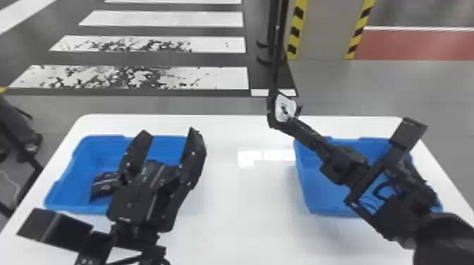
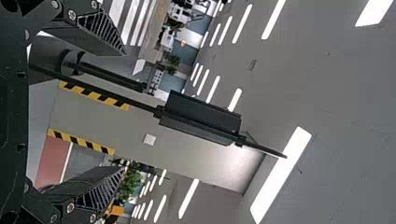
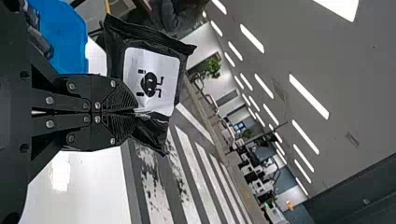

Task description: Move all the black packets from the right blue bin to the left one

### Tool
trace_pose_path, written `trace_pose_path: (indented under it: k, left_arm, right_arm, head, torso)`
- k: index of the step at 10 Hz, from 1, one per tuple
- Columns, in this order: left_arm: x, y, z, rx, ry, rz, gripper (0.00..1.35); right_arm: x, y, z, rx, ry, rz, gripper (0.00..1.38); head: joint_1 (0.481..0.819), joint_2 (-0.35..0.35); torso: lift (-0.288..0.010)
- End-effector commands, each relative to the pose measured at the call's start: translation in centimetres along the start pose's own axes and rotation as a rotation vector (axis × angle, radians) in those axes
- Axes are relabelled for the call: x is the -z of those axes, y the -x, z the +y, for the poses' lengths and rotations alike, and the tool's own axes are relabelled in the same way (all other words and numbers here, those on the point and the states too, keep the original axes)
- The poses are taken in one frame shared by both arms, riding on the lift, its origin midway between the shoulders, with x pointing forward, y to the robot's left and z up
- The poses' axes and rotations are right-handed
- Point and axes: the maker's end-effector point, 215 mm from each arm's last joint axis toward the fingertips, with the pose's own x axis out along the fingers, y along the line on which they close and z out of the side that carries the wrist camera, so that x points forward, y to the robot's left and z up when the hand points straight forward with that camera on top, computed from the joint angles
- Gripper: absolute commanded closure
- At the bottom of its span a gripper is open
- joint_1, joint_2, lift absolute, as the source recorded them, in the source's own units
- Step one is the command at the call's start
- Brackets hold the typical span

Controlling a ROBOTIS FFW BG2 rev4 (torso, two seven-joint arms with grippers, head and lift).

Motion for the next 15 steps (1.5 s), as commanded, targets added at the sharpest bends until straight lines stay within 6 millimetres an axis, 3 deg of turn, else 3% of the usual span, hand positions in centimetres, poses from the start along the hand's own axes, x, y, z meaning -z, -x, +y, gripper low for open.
trace_pose_path:
  k: [1,4,7,10,15]
  left_arm:
    - [0.1,-0.3,-0.8,0.016,0.021,0.001,0.17]
    - [0.2,-0.5,-1.9,0.042,0.029,0.001,0.17]
    - [0.1,-0.5,-1.9,0.043,0.027,-0.001,0.17]
    - [-0.3,-0.4,-1.5,0.035,0.011,-0.012,0.17]
    - [0.6,-0.4,-1.3,0.030,0.011,0.017,0.17]
  right_arm:
    - [0.7,-1.8,3.3,-0.081,-0.033,0.008,1.24]
    - [4.8,-3.9,9.4,-0.211,-0.079,0.088,1.24]
    - [7.4,-4.7,13.6,-0.299,-0.100,0.139,1.24]
    - [8.5,-4.4,15.5,-0.334,-0.130,0.161,1.24]
    - [8.8,-4.2,17.3,-0.373,-0.155,0.171,1.24]
  head:
    - [0.695,0.017]
    - [0.695,0.091]
    - [0.695,0.161]
    - [0.695,0.218]
    - [0.695,0.233]
  torso:
    - [-0.140]
    - [-0.140]
    - [-0.140]
    - [-0.140]
    - [-0.140]
